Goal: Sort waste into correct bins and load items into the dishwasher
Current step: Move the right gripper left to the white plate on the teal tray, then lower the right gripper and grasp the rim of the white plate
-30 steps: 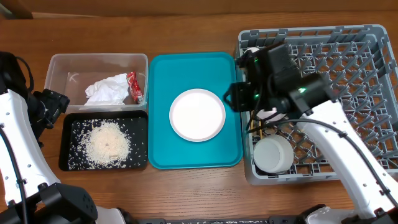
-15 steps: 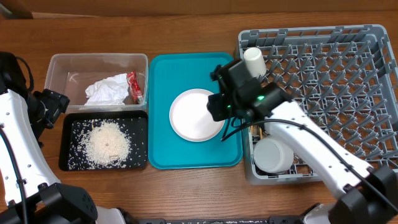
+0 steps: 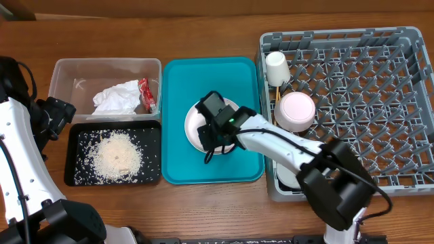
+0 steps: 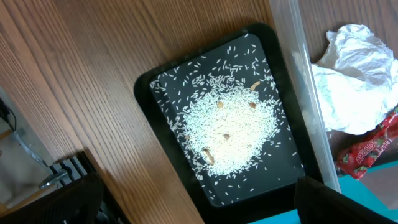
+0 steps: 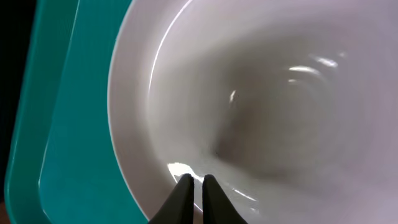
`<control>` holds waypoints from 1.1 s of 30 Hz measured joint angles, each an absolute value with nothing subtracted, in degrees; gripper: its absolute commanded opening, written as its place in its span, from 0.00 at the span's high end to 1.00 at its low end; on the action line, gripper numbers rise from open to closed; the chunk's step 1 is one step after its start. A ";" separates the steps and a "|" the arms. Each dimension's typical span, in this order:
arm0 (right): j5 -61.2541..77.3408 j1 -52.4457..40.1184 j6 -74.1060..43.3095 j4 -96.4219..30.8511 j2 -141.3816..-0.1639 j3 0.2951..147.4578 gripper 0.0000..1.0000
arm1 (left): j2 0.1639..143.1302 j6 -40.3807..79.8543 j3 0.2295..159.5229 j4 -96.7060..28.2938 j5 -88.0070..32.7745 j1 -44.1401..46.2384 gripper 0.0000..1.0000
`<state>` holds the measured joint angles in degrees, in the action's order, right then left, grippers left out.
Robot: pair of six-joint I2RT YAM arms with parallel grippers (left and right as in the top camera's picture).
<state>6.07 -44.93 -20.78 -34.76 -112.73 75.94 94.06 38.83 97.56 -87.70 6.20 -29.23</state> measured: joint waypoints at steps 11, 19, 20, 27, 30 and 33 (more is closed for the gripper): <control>7.27 -50.81 -23.75 -29.10 -113.71 75.68 0.83 | 94.06 38.83 97.56 -87.70 6.20 -29.23 0.00; 8.88 -51.88 -23.99 -29.17 -115.42 75.68 0.83 | 94.06 38.83 97.56 -87.70 6.20 -29.23 0.00; 9.26 -51.88 -23.99 -29.15 -115.42 75.68 0.83 | 94.06 38.83 97.56 -87.70 6.20 -29.23 0.00; 13.30 -51.90 -23.97 -29.12 -115.42 75.68 0.83 | 94.06 38.83 97.56 -87.70 6.20 -29.23 0.00; 14.55 -51.88 -23.99 -29.12 -115.42 75.68 0.83 | 94.06 38.83 97.56 -87.70 6.20 -29.23 0.00; 15.99 -51.88 -24.01 -29.08 -115.42 75.68 0.83 | 94.06 38.83 97.56 -87.70 6.20 -29.23 0.00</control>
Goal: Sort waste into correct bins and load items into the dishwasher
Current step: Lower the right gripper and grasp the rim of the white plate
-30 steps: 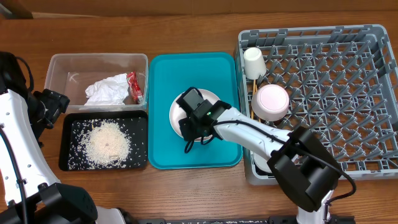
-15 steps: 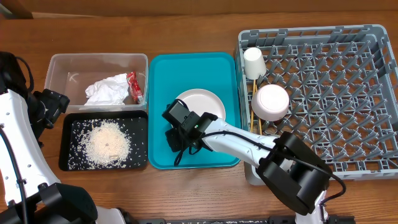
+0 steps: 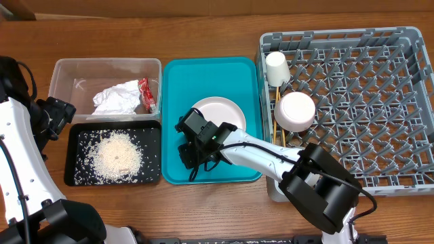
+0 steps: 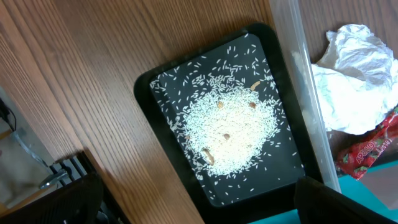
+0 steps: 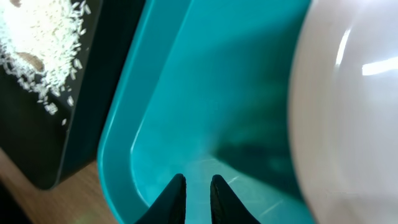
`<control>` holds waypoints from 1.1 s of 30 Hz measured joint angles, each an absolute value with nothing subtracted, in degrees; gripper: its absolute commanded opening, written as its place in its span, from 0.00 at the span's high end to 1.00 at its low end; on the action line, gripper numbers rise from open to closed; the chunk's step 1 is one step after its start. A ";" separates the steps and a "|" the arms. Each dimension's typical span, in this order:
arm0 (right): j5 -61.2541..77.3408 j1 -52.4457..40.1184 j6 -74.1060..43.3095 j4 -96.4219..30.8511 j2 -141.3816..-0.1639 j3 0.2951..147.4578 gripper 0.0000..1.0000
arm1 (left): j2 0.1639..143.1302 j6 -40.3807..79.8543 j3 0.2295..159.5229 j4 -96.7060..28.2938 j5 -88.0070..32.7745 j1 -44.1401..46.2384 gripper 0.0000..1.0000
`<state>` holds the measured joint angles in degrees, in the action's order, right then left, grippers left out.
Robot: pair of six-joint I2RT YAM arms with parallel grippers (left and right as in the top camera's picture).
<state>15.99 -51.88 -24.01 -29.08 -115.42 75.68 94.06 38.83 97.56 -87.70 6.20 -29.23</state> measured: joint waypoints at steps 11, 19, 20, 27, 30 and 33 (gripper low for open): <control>17.54 -51.83 -23.97 -29.19 -115.44 75.68 0.82 | 94.06 38.83 97.56 -87.70 6.20 -29.23 0.00; 17.12 -51.72 -22.48 -27.79 -115.46 75.77 0.91 | 94.06 38.83 97.56 -87.70 6.20 -29.23 0.00; 17.65 -51.66 -21.98 -27.64 -115.46 75.92 0.93 | 94.06 38.83 97.56 -87.70 6.20 -29.23 0.00; 13.98 -48.82 -21.69 -28.08 -112.36 76.79 0.96 | 94.06 38.83 97.56 -87.70 6.20 -29.23 0.00; 8.75 -47.48 -23.18 -28.97 -111.02 77.06 0.96 | 94.06 38.83 97.56 -87.70 6.20 -29.23 0.00; 3.03 -47.18 -24.95 -30.92 -110.98 76.95 0.96 | 94.06 38.83 97.56 -87.70 6.20 -29.23 0.00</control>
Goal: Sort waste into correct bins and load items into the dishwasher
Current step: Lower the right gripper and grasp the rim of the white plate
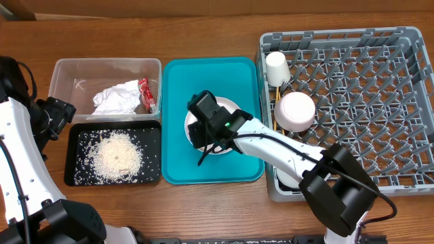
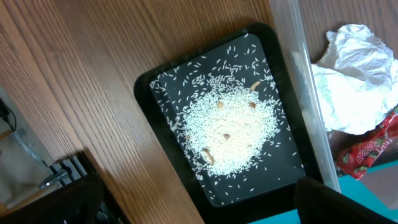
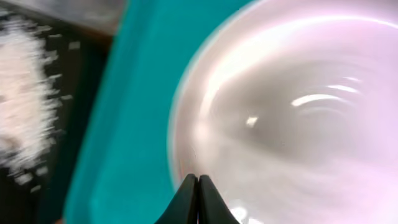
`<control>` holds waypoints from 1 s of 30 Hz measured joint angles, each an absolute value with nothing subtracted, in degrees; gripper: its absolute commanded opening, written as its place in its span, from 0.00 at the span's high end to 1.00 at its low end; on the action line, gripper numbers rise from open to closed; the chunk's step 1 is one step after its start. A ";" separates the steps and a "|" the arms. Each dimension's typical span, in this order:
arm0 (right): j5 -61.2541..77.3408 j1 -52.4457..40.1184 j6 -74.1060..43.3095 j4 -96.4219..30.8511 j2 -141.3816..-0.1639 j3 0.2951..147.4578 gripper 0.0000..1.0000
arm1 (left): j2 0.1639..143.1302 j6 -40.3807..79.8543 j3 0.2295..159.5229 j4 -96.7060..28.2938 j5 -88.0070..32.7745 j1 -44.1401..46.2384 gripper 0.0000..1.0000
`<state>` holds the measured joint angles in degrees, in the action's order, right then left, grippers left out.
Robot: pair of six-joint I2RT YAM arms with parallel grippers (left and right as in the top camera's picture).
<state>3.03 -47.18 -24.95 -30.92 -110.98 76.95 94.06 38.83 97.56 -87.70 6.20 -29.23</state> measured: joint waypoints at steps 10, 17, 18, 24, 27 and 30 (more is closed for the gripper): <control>-2.98 -47.29 -27.51 -31.03 -114.28 75.75 0.95 | 94.06 38.83 97.56 -87.70 6.20 -29.23 0.00; 3.73 -47.44 -28.32 -30.09 -114.93 75.61 0.87 | 94.06 38.83 97.56 -87.70 6.20 -29.23 0.00; 4.64 -47.55 -28.32 -30.06 -114.93 75.61 0.87 | 94.06 38.83 97.56 -87.70 6.20 -29.23 0.00; 8.21 -48.75 -28.49 -29.93 -114.93 75.61 0.87 | 94.06 38.83 97.56 -87.70 6.20 -29.23 0.00; 9.72 -49.32 -28.47 -29.26 -114.93 75.61 0.87 | 94.06 38.83 97.56 -87.68 6.20 -29.23 0.00; 10.50 -49.65 -28.36 -29.17 -114.93 75.61 0.87 | 94.06 38.83 97.56 -87.70 6.20 -29.23 0.00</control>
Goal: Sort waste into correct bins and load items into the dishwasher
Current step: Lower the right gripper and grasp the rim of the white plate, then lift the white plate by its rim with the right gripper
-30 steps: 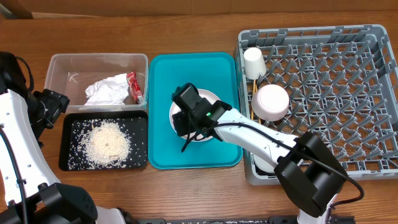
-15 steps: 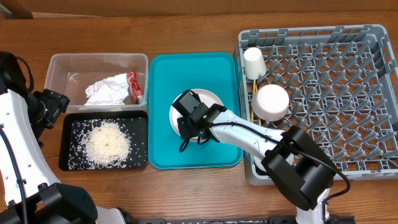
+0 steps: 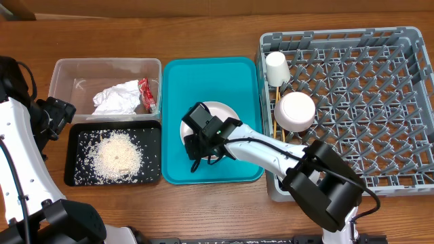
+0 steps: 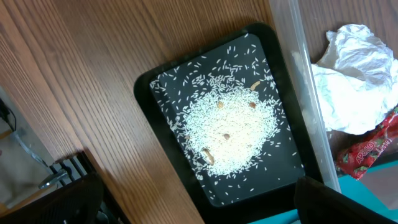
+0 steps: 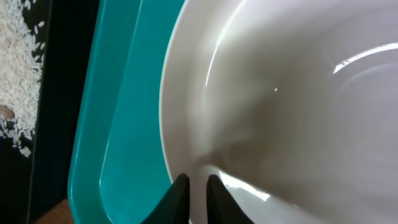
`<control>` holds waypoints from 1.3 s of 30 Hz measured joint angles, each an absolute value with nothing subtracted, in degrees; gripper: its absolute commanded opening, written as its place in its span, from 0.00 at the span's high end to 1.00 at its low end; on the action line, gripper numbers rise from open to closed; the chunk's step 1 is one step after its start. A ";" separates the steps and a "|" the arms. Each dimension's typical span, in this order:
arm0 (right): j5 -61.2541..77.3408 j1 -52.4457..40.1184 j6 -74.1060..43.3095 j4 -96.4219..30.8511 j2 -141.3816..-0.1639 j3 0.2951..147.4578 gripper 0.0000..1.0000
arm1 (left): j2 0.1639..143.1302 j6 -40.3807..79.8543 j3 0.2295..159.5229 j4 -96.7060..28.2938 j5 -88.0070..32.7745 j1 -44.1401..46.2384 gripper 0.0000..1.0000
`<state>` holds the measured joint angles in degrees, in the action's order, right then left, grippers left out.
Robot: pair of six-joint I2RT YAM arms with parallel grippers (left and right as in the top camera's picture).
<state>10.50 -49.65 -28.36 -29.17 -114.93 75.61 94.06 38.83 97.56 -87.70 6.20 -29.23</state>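
Note:
A white plate [image 3: 227,112] lies on the teal tray [image 3: 183,74]. My right gripper [image 5: 196,179] sits at the plate's left rim, one finger at the outer edge and one inside, narrowly shut on that rim of the plate [image 5: 298,93]. Overhead it shows at the tray's lower middle as the right gripper [image 3: 194,150]. My left gripper [image 4: 199,205] hangs open and empty above the black tray's [image 4: 146,87] rice [image 4: 227,127], at the table's left as the left gripper [image 3: 54,112].
A clear bin [image 3: 68,68] holds crumpled paper [image 3: 115,97] and a red wrapper [image 3: 146,95]. The black rice tray [image 3: 74,132] lies in front of it. On the right, the grey dish rack [image 3: 339,34] holds a white cup [image 3: 277,68] and a bowl [image 3: 295,112].
My right gripper was fully shut over the plate's inside; now it is lower left, at the plate's left rim, with the rim between its fingers. The left arm has not moved.
My right gripper was over the plate with its fingers nearly together. Then it stood over the bare teal tray left of the plate, fingers slightly apart. Then it was back over the plate, shut. Now it grips the left rim. The left gripper stayed open above the rice throughout.

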 measured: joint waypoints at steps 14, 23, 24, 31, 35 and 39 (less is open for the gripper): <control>8.71 -40.66 -19.14 -37.56 -106.34 80.25 0.77 | 94.06 38.83 97.56 -87.70 6.20 -29.23 0.00; -5.41 -38.89 -17.93 -42.96 -107.18 80.93 0.66 | 94.06 38.83 97.56 -87.70 6.20 -29.23 0.00; -6.50 -38.87 -17.93 -43.03 -107.83 80.88 0.63 | 94.06 38.83 97.56 -87.70 6.20 -29.23 0.00; -10.33 -38.87 -17.74 -43.31 -112.18 80.51 0.59 | 94.06 38.83 97.56 -87.70 6.20 -29.23 0.00; -10.94 -38.87 -17.78 -43.70 -114.69 80.40 0.56 | 94.06 38.83 97.56 -87.70 6.20 -29.23 0.00; -10.98 -38.87 -17.74 -44.23 -116.51 80.23 0.56 | 94.06 38.83 97.56 -87.70 6.20 -29.23 0.00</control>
<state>-10.98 -38.87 -17.74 -44.23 -116.51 80.23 94.06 38.83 97.56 -87.70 6.20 -29.23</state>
